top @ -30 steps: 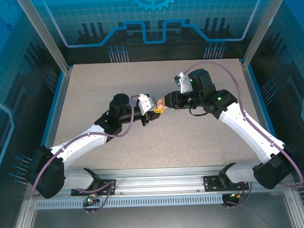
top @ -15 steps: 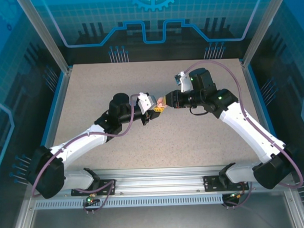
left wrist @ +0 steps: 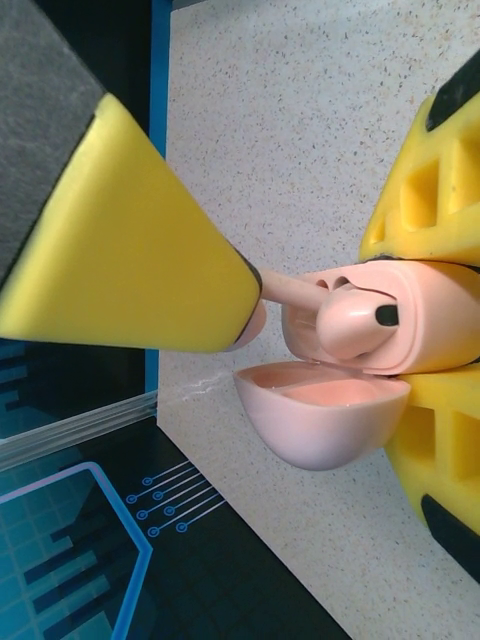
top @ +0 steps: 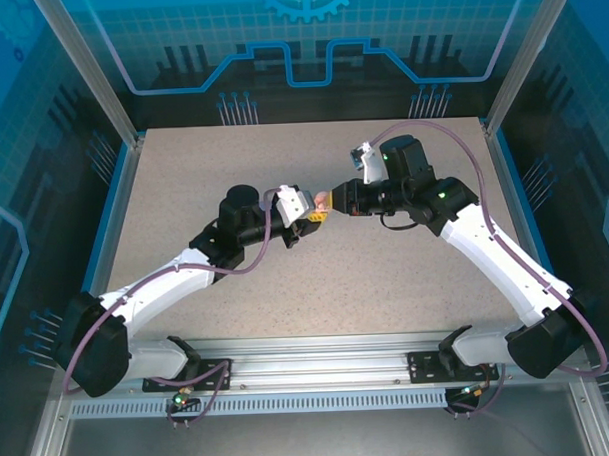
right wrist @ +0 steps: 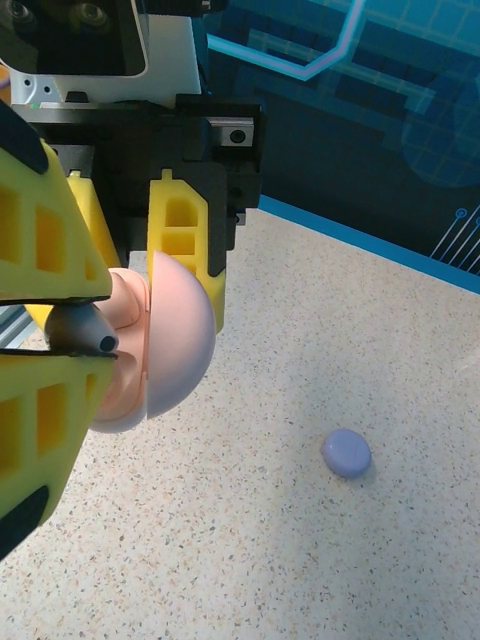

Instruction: Insert wireless bluetooth earbuds into charging case

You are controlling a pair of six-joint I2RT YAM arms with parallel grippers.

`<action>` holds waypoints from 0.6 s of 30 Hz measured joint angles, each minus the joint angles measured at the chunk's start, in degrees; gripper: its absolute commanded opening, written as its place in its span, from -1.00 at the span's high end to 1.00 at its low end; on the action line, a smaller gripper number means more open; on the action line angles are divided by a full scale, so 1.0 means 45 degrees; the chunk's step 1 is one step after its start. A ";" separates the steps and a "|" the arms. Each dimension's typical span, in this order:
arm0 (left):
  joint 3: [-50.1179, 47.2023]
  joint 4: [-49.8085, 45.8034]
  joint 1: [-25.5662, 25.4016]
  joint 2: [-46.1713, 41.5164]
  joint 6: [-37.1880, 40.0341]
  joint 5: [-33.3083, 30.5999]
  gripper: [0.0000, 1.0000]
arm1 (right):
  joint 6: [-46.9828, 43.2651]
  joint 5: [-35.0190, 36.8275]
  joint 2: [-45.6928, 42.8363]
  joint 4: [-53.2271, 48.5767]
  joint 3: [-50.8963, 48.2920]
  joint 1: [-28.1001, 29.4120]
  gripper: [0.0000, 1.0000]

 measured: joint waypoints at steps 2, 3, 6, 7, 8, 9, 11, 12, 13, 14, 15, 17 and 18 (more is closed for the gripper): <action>0.0015 -0.0010 0.0000 0.0000 0.0087 0.0000 0.90 | 0.0000 -0.0063 0.0000 -0.0005 0.0000 -0.0024 0.69; 0.0019 -0.0005 0.0000 0.0000 0.0097 0.0000 0.90 | 0.0000 -0.0073 0.0000 -0.0005 0.0000 -0.0044 0.68; 0.0019 -0.0010 0.0000 0.0000 0.0146 0.0005 0.90 | 0.0000 -0.0087 0.0005 -0.0005 0.0000 -0.0044 0.68; 0.0019 -0.0010 0.0000 0.0000 0.0155 0.0005 0.90 | 0.0000 -0.0102 0.0005 -0.0010 0.0000 -0.0049 0.68; 0.0019 -0.0010 0.0000 0.0000 0.0180 0.0010 0.90 | 0.0000 -0.0112 0.0015 -0.0010 0.0000 -0.0049 0.68; 0.0019 -0.0015 0.0000 0.0000 0.0189 0.0010 0.90 | 0.0000 -0.0112 0.0019 -0.0010 0.0000 -0.0049 0.68; 0.0019 -0.0029 0.0000 0.0000 0.0272 0.0015 0.90 | 0.0034 -0.0170 0.0058 -0.0010 0.0005 -0.0053 0.68; 0.0019 -0.0049 0.0000 0.0000 0.0345 0.0015 0.90 | 0.0044 -0.0209 0.0078 -0.0010 0.0010 -0.0073 0.68; 0.0019 -0.0068 0.0000 0.0000 0.0403 0.0015 0.90 | 0.0049 -0.0262 0.0117 -0.0034 0.0039 -0.0078 0.68; 0.0019 -0.0078 0.0000 0.0000 0.0437 0.0019 0.90 | 0.0063 -0.0306 0.0151 -0.0044 0.0058 -0.0083 0.68; 0.0019 -0.0097 0.0000 -0.0010 0.0486 0.0029 0.90 | 0.0087 -0.0355 0.0185 -0.0044 0.0063 -0.0107 0.68; 0.0019 -0.0112 -0.0015 -0.0024 0.0588 0.0063 0.91 | 0.0102 -0.0408 0.0238 -0.0044 0.0073 -0.0131 0.68; 0.0019 -0.0112 -0.0015 -0.0039 0.0685 0.0078 0.91 | 0.0131 -0.0418 0.0257 -0.0049 0.0068 -0.0131 0.68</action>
